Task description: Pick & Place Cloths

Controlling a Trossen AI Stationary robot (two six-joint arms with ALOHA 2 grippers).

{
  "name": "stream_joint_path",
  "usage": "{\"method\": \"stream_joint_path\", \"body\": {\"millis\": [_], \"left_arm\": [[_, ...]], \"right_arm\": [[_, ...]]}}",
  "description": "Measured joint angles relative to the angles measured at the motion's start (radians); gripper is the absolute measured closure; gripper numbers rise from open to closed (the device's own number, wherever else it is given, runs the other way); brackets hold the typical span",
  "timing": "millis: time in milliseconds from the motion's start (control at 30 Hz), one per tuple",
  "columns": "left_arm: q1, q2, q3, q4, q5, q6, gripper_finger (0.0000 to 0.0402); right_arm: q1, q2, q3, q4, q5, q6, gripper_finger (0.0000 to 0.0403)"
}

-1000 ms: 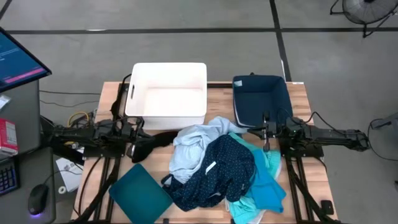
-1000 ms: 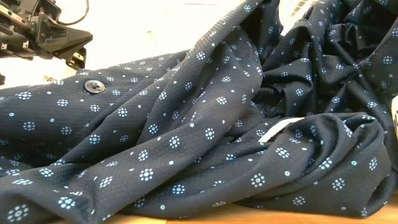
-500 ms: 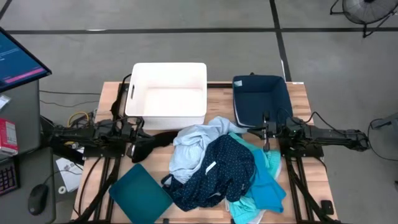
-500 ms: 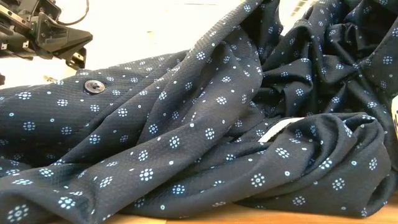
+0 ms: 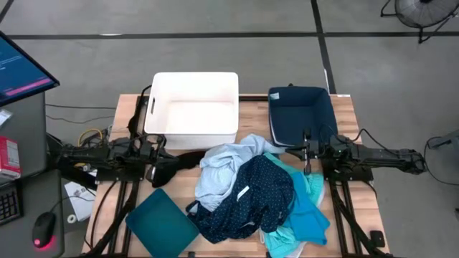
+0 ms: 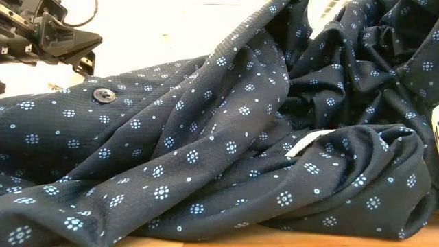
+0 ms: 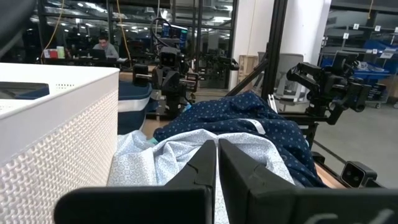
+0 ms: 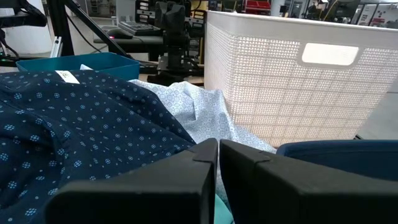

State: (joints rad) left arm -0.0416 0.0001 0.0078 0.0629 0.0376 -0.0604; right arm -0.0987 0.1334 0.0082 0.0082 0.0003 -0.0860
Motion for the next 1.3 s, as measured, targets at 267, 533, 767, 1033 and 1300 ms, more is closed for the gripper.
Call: {"method": "stream_joint_path", "body": {"millis": [267, 533, 767, 1033, 1300], "left_arm": [[0.000, 0.000, 0.000, 0.006, 0.000, 0.000, 0.0400], [0.000, 0.000, 0.000, 0.007, 0.000, 0.000, 0.0400], [0.000, 0.000, 0.000, 0.009, 0.000, 0.000, 0.0400], [0.000, 0.000, 0.000, 0.012, 0.000, 0.000, 0.0400], [-0.001, 0.000, 0.000, 0.068, -0.077, -0.008, 0.0400]], "right_arm": [[0.000, 0.000, 0.000, 0.000, 0.000, 0.000, 0.0387], [0.000, 0.000, 0.000, 0.000, 0.000, 0.000, 0.0387], [-0.009, 0.000, 0.000, 0.000, 0.000, 0.000, 0.0387], [-0.010, 0.000, 0.000, 0.000, 0.000, 0.000, 0.0387], [0.009, -0.001, 0.000, 0.055, -0.007, 0.389, 0.0387]]}}
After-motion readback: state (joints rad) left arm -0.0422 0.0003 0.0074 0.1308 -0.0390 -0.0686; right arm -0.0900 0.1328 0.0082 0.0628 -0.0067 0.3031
